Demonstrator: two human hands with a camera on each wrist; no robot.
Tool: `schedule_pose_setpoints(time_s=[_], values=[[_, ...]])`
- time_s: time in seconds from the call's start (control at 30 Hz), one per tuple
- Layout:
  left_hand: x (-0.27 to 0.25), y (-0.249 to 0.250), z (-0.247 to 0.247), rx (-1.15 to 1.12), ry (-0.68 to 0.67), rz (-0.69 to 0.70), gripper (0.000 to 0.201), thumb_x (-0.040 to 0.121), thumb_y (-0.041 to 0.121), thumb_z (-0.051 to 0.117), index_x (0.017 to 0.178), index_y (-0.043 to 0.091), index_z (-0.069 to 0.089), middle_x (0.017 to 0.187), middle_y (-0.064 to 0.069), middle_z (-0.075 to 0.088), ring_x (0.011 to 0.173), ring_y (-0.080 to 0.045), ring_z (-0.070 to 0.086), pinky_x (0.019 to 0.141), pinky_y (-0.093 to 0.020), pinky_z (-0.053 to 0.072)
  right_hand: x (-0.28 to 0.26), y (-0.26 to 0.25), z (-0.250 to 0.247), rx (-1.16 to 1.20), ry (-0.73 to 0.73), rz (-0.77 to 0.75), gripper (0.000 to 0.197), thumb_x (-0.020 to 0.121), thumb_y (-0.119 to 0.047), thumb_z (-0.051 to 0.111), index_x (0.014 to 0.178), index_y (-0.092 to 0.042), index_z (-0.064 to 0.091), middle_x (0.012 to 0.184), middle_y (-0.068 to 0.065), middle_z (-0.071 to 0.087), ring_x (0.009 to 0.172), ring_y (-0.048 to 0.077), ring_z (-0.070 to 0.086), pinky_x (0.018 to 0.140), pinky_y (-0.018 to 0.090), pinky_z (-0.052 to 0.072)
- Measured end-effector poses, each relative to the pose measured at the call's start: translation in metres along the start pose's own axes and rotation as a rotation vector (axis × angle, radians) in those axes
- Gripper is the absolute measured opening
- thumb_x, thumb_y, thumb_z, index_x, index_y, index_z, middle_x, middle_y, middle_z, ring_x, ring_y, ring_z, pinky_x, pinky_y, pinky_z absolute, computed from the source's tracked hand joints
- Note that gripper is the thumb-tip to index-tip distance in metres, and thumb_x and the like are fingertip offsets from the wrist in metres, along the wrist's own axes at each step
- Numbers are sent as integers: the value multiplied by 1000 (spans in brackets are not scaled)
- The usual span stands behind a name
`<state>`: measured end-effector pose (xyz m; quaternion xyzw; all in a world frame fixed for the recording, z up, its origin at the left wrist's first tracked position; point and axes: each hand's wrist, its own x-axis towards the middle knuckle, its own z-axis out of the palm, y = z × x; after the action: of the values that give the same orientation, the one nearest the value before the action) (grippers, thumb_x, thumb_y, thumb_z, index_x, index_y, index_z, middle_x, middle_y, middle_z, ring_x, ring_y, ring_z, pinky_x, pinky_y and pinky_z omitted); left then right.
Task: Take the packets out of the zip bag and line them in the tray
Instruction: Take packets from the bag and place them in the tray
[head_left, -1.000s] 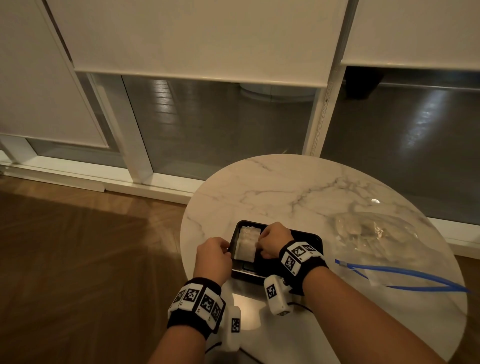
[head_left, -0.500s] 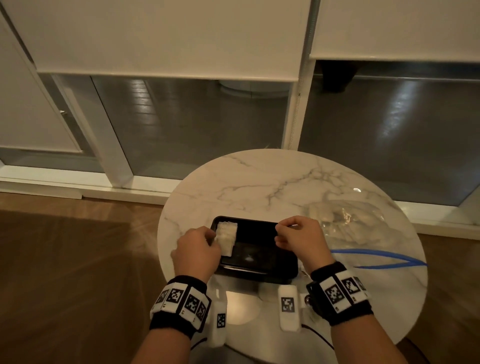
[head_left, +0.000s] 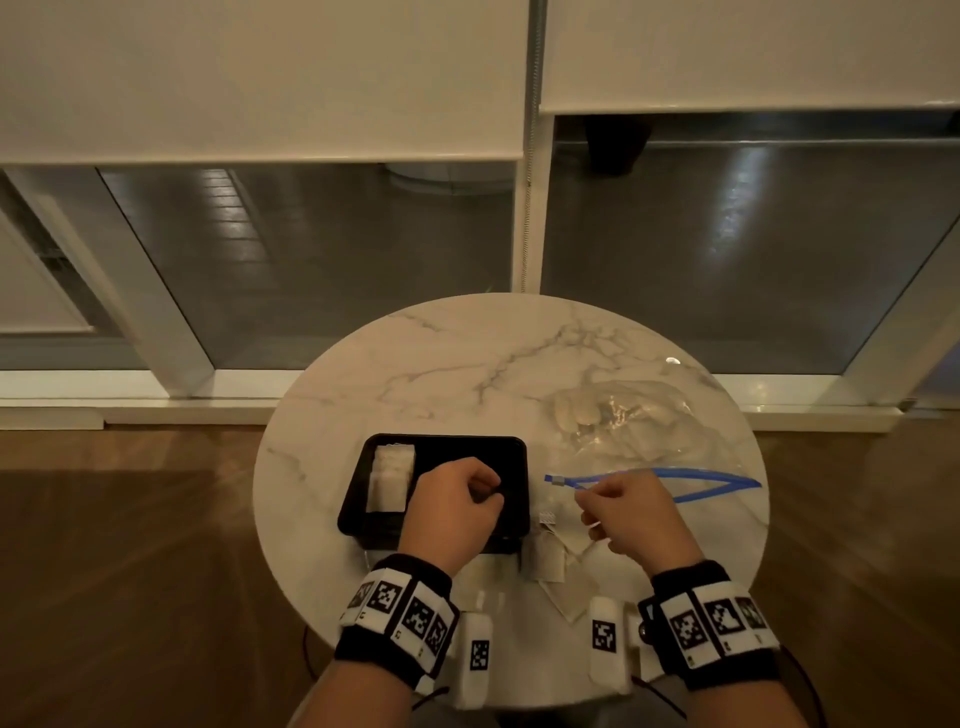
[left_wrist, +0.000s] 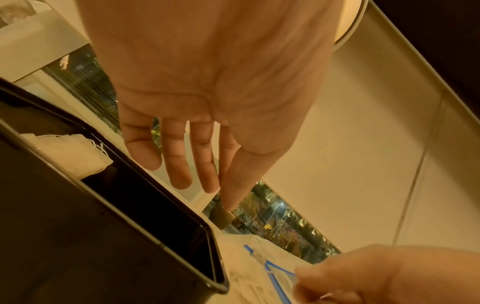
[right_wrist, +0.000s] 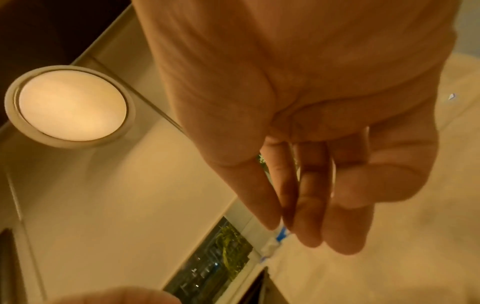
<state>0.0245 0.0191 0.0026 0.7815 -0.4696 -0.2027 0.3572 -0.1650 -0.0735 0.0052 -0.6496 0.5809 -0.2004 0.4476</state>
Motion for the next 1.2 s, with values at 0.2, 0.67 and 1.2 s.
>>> schedule_pose_setpoints(time_s=[0.2,0.67,1.2], values=[[-5,6,16,124,-122,-22,25,84,28,79,107,33,71,99,17,68,92,1,63,88,-28,58,12,27,17,-230,-3,40,12,84,-15,69,82,-4,74,82,11,72,83,23,68,72,29,54],[-5,4,26,181,-148,-30,26,86,28,78,110,36,70,104,17,68,98,-2,63,92,-29,56,31,47,39,-364,51,97,14,83,-25,65,82,-12,61,95,12,64,79,23,63,67,28,47],[-6,9,16,-48,-84,75,18,95,20,67,110,29,72,99,17,70,93,5,65,80,-8,51,1,-1,-16,-49,-141,-69,17,82,-22,80,90,-19,66,75,3,75,65,10,69,57,24,46]])
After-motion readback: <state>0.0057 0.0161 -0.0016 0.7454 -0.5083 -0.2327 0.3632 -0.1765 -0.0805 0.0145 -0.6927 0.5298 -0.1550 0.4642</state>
